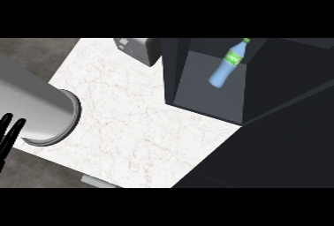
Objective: Pick up the bottled water, place it into the cabinet and close the cabinet
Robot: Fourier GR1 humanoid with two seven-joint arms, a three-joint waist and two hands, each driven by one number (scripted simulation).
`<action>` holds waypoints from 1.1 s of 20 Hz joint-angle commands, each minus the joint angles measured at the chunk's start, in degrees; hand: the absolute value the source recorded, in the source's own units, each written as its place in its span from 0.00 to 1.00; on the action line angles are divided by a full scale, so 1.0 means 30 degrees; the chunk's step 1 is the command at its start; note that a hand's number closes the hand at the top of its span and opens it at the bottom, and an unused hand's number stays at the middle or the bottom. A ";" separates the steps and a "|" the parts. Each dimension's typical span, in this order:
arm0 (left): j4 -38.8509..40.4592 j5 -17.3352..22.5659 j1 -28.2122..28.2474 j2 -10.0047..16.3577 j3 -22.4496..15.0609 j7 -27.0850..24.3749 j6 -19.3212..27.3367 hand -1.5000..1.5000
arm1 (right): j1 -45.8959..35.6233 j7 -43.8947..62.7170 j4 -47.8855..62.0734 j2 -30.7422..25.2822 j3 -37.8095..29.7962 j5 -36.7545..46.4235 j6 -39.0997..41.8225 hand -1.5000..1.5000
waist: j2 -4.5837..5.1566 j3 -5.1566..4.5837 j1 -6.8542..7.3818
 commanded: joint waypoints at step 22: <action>0.1275 0.0516 0.0070 0.0060 0.0351 0.0301 -0.0582 0.00 | -1.4838 0.7831 1.2597 0.7607 -0.3892 0.0979 -0.5596 1.00 | -0.0694 0.0282 -0.0773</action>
